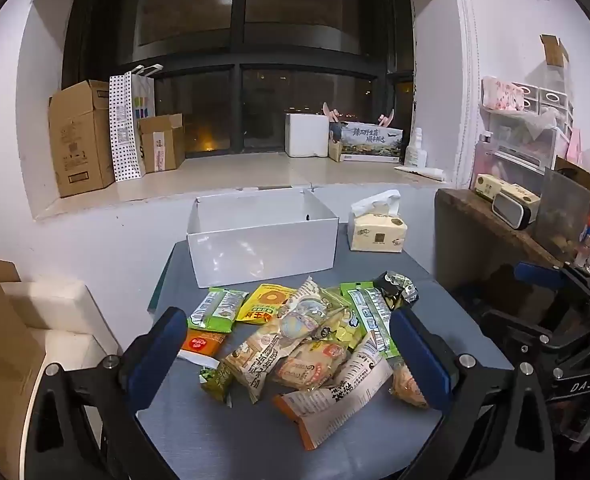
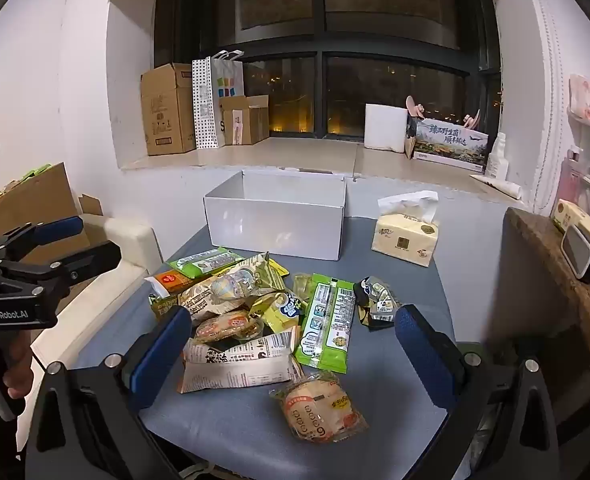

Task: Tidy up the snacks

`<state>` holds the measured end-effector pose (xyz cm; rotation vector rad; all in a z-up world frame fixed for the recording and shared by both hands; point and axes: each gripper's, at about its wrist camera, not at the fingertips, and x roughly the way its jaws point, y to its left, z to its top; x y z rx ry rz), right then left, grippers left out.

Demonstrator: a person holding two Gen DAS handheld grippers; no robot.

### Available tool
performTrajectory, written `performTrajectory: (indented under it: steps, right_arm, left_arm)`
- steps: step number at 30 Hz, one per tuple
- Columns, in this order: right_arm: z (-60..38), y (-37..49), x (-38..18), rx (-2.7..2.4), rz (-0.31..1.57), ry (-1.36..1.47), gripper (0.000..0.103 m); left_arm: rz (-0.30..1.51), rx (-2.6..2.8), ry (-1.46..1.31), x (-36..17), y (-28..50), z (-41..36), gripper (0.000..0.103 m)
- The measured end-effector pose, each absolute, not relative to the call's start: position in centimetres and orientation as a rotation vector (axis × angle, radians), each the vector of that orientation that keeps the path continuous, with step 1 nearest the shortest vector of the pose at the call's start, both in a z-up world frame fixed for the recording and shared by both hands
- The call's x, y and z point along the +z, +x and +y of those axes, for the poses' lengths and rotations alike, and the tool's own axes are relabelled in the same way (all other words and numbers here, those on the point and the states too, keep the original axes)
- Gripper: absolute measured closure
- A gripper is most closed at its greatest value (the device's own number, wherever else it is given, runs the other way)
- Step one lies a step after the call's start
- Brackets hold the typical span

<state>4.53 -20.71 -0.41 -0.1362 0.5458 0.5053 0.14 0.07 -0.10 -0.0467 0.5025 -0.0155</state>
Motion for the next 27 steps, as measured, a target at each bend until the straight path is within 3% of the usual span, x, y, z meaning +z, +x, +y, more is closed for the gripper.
performTrajectory:
  steps: [27]
  right_arm:
    - [-21.0,4.6,-0.3,0.505,0.547,-0.118,0.0]
  left_arm:
    - [0.507,-0.006,-0.034,0.2,-0.2,0.0,0.0]
